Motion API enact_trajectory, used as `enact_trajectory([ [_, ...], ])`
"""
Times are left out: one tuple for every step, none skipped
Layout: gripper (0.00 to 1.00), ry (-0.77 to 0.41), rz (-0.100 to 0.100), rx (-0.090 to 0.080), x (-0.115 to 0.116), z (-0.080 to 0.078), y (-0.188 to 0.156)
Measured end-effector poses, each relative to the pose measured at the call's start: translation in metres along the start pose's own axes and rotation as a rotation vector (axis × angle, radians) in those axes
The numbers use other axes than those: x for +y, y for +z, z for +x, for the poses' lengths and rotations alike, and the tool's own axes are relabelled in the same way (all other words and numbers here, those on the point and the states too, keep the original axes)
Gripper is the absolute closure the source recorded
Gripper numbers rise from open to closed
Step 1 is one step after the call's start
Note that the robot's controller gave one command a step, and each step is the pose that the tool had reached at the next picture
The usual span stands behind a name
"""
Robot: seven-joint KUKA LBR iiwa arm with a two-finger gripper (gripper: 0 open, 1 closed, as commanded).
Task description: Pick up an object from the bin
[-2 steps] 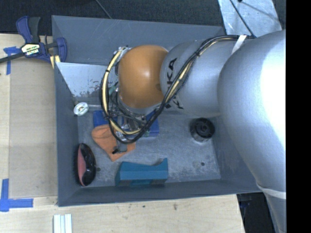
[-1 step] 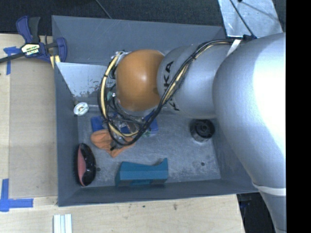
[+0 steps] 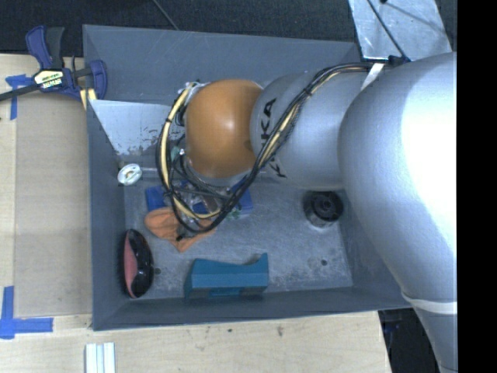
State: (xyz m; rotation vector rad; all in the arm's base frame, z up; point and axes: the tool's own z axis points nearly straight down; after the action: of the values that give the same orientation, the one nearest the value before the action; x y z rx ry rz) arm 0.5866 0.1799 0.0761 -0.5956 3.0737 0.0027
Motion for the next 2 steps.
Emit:
enact_trajectory([
  [1.0,0.0,0.0,0.0,0.0001,0.0,0.0],
  [1.0,0.0,0.0,0.001,0.0001,0.0,0.0],
])
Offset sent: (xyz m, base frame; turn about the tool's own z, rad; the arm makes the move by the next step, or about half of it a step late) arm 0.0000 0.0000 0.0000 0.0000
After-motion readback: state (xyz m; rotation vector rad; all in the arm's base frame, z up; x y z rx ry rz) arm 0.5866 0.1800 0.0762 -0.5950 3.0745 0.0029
